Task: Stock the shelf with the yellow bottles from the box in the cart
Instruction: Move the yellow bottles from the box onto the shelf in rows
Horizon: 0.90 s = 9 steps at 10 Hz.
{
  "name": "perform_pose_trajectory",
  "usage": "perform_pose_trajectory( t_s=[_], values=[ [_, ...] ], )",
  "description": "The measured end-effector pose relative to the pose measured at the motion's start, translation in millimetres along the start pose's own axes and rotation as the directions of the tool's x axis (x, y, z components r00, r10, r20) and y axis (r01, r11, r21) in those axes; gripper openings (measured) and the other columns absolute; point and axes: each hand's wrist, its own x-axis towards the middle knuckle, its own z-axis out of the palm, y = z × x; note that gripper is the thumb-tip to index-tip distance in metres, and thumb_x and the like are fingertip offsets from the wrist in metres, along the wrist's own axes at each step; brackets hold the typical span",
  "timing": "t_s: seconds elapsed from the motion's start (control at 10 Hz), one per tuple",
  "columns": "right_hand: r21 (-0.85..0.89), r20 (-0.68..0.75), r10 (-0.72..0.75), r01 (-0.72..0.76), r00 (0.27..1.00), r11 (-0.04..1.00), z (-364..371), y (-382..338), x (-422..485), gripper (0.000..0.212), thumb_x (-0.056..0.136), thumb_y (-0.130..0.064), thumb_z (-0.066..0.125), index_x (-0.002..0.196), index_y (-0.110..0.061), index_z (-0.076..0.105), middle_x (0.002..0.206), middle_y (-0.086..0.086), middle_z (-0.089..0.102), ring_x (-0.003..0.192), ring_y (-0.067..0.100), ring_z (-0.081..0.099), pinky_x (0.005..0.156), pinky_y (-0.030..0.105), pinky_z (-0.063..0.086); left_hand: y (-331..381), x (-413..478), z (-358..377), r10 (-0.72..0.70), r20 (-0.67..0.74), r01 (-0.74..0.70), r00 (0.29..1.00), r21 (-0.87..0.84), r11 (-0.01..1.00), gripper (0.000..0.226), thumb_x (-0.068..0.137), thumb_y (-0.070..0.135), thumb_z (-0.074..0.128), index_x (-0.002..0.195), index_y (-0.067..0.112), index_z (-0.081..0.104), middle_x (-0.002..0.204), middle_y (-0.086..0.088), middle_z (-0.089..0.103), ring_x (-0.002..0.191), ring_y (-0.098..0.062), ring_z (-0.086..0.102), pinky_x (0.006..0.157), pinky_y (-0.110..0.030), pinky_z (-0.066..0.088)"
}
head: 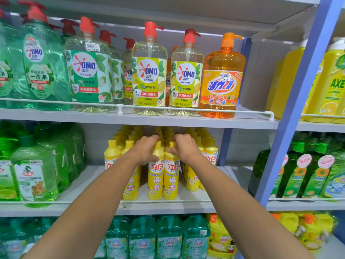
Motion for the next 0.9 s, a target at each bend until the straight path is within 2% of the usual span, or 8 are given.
perform_pose_trajectory(
  t_s=[0.3,0.5,0.7,0.8,0.9],
  values=[
    [0.002,-0.001,-0.031,0.031,1.000,1.000,-2,3,-3,0.051,0.087,-0.045,0.076,0.123,-0.012,0.062,0.112,0.015,0.068,0.107,0.037,0.065,0.087,0.045,0.057,-2,1,3,0.036,-0.021,-0.036,0.999,0.005,0.999,0.080,0.078,0.025,0.085,0.144,0.015,0.041,0.129,-0.011,0.059,0.116,-0.033,0.058,0.091,-0.043,0.054],
    [-0.013,-0.039,-0.071,0.071,0.997,0.997,-1,2,-10,0.050,0.090,-0.044,0.073,0.129,-0.016,0.060,0.115,0.014,0.069,0.108,0.035,0.066,0.086,0.043,0.057,-7,-2,6,0.063,-0.054,-0.065,0.997,-0.041,0.997,0.077,0.074,0.025,0.086,0.139,0.017,0.047,0.124,-0.009,0.063,0.109,-0.030,0.060,0.088,-0.044,0.055],
    [-0.060,0.020,-0.158,0.159,0.987,0.985,-6,5,-26,0.062,0.096,-0.048,0.062,0.145,-0.014,0.043,0.136,0.014,0.056,0.124,0.034,0.057,0.097,0.043,0.050,-3,-11,-3,0.102,-0.065,-0.105,0.993,-0.049,0.993,0.080,0.074,0.032,0.086,0.140,0.016,0.045,0.123,-0.008,0.060,0.113,-0.029,0.058,0.090,-0.045,0.053],
    [-0.077,0.039,-0.167,0.170,0.985,0.983,-10,6,-56,0.080,0.097,-0.051,0.059,0.157,-0.012,0.026,0.159,0.013,0.035,0.142,0.034,0.041,0.112,0.044,0.041,4,-39,-15,0.090,-0.004,-0.090,0.996,0.013,0.996,0.083,0.075,0.041,0.084,0.140,0.013,0.041,0.123,-0.012,0.056,0.116,-0.032,0.055,0.094,-0.047,0.050],
    [-0.093,0.099,-0.159,0.168,0.982,0.981,-11,7,-82,0.088,0.097,-0.056,0.056,0.160,-0.011,0.016,0.167,0.013,0.018,0.150,0.033,0.026,0.120,0.046,0.032,5,-65,-16,0.079,0.063,-0.086,0.995,0.122,0.989,0.091,0.073,0.054,0.081,0.143,0.014,0.038,0.128,-0.012,0.052,0.123,-0.032,0.051,0.099,-0.047,0.047]
  ],
)
